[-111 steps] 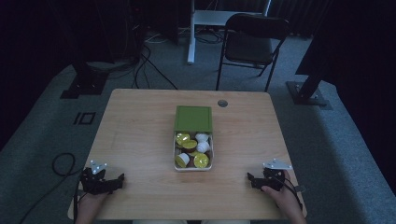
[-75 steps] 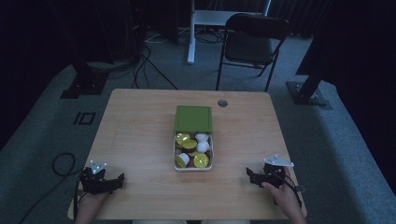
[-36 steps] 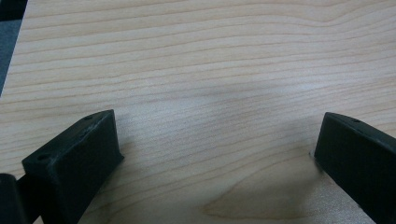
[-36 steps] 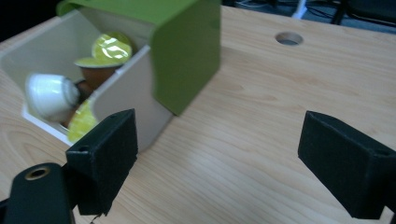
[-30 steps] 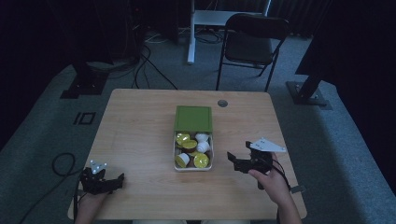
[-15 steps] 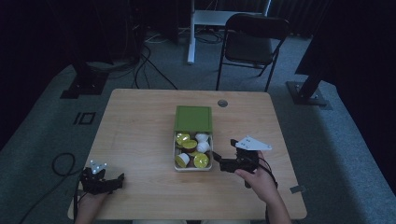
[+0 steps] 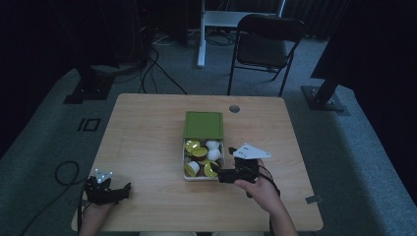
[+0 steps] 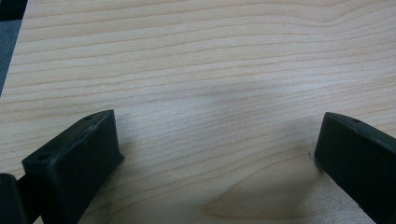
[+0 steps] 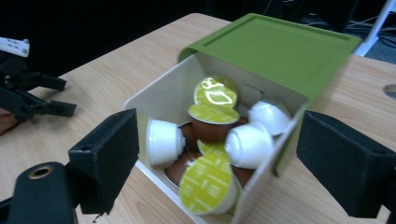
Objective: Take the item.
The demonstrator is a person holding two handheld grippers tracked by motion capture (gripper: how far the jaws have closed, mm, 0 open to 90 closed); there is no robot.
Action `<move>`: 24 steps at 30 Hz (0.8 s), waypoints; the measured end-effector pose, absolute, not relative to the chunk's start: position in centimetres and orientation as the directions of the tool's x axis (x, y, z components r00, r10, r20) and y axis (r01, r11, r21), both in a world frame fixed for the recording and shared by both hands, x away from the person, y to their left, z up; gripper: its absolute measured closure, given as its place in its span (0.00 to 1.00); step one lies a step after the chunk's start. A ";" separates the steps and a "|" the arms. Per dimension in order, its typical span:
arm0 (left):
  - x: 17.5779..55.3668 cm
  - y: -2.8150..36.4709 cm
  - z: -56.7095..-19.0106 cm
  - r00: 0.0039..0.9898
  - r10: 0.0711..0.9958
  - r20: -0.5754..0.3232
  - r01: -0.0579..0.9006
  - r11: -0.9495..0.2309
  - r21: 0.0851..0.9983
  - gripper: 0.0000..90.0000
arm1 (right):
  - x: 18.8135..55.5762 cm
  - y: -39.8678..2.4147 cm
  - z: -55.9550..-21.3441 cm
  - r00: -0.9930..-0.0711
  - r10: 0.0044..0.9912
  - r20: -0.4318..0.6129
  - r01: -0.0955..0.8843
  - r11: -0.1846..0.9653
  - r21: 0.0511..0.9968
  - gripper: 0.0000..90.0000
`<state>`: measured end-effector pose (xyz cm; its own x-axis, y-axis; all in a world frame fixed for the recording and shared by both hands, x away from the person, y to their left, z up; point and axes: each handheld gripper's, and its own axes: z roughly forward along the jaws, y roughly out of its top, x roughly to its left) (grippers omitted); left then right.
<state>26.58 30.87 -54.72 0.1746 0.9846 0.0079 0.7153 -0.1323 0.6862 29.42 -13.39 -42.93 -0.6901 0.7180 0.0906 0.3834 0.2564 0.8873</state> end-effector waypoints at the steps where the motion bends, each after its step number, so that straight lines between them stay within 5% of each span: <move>1: 26.6 30.9 -54.7 0.175 0.985 0.008 0.715 -0.132 0.686 0.00 | 29.4 -13.1 -43.0 -0.694 0.714 0.091 0.382 0.259 0.887 0.14; 24: 26.6 30.9 -54.7 0.176 0.984 0.008 0.715 -0.133 0.686 0.00 | 30.1 -8.4 -46.3 -0.742 0.660 0.119 0.413 0.311 0.856 0.16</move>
<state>26.57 30.87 -54.72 0.1755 0.9844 0.0085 0.7149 -0.1334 0.6863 30.14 -8.45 -46.32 -0.7420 0.6598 0.1187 0.4134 0.3110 0.8558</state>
